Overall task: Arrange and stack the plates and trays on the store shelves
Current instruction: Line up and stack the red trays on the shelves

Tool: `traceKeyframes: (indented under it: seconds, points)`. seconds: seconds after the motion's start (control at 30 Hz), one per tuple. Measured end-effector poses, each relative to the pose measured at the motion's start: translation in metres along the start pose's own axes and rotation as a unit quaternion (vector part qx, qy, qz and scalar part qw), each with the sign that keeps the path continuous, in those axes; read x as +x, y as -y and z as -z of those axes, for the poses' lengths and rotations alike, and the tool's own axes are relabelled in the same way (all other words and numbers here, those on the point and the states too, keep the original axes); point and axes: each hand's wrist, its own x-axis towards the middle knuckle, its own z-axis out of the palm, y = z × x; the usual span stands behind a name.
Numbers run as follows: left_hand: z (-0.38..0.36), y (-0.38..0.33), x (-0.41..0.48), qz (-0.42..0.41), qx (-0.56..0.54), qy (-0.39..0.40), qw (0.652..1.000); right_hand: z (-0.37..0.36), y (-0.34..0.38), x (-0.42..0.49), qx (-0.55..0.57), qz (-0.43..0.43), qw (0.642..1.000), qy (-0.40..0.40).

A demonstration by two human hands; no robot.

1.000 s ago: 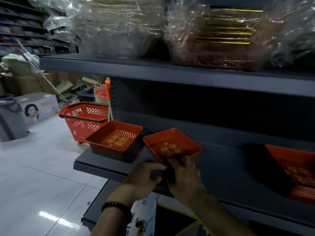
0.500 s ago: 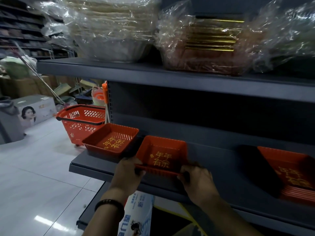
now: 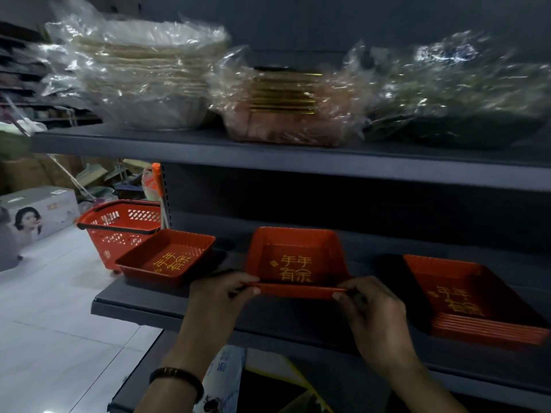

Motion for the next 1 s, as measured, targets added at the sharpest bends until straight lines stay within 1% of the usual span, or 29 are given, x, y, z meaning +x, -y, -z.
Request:
traceKeyframes:
  seconds: [0.07,0.13,0.2,0.37,0.47,0.6,0.73,0.9,1.0]
  points:
    - [-0.018,-0.015,-0.003,-0.058,0.007,-0.02,0.998,0.029,-0.011,-0.003,-0.01,0.014,0.999,-0.028]
    - [-0.04,-0.032,-0.005,-0.083,0.0,-0.031,0.996,0.056,-0.025,-0.009,-0.037,0.024,0.997,-0.056]
    - [-0.066,-0.051,-0.006,-0.095,-0.026,-0.037,0.994,0.081,-0.041,-0.017,-0.058,0.016,0.994,-0.089]
    - [-0.138,-0.109,-0.009,-0.117,-0.113,-0.043,0.986,0.135,-0.078,-0.032,-0.062,-0.035,0.983,-0.171]
    - [-0.181,-0.136,-0.011,-0.121,-0.15,-0.024,0.981,0.164,-0.1,-0.041,-0.043,-0.081,0.971,-0.221]
    - [-0.224,-0.155,-0.013,-0.121,-0.173,-0.01,0.978,0.184,-0.12,-0.052,-0.035,-0.141,0.958,-0.246]
    - [-0.258,-0.165,-0.017,-0.131,-0.173,-0.001,0.976,0.194,-0.137,-0.055,-0.025,-0.163,0.946,-0.279]
    - [-0.284,-0.16,-0.011,-0.132,-0.145,-0.003,0.981,0.195,-0.156,-0.054,-0.029,-0.178,0.943,-0.279]
    - [-0.296,-0.156,-0.01,-0.125,-0.137,0.004,0.983,0.193,-0.17,-0.054,-0.037,-0.205,0.94,-0.27]
